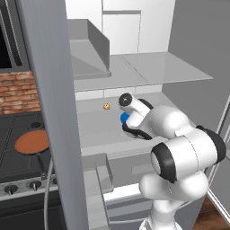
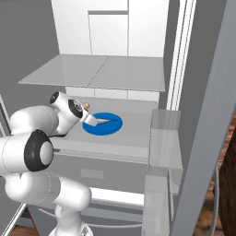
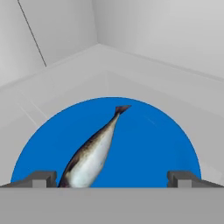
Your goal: Retrieve the fish from the fridge and place it on the saucepan with marinade on the stove.
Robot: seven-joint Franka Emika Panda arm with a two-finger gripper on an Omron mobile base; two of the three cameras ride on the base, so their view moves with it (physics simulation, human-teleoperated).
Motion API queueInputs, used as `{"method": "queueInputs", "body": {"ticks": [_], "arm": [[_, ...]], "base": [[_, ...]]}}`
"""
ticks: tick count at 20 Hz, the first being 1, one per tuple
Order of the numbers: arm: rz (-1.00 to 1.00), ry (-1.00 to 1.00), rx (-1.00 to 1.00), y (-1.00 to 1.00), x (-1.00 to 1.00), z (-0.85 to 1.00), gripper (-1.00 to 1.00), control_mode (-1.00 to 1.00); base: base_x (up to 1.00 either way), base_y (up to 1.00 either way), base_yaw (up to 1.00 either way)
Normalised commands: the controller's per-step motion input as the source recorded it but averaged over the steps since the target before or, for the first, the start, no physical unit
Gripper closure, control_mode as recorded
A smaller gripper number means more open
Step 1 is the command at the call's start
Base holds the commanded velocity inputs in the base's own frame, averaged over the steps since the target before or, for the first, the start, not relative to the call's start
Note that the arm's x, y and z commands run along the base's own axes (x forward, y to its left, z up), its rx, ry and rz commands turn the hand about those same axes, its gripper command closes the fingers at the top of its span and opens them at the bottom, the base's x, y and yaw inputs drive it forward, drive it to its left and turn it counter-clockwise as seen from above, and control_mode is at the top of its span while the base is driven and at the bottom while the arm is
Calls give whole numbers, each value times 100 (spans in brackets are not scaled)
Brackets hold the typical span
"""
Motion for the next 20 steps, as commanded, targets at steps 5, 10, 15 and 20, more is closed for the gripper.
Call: {"method": "queueInputs", "body": {"ticks": [5,10,15,20], "arm": [[-3,1,0,0,0,0,-100,-100],[-1,1,0,0,0,0,-100,-100],[-1,0,0,0,3,0,-100,-100],[-1,0,0,0,5,0,-100,-100]], "base": [[0,0,0],[0,0,0],[0,0,0],[0,0,0]]}}
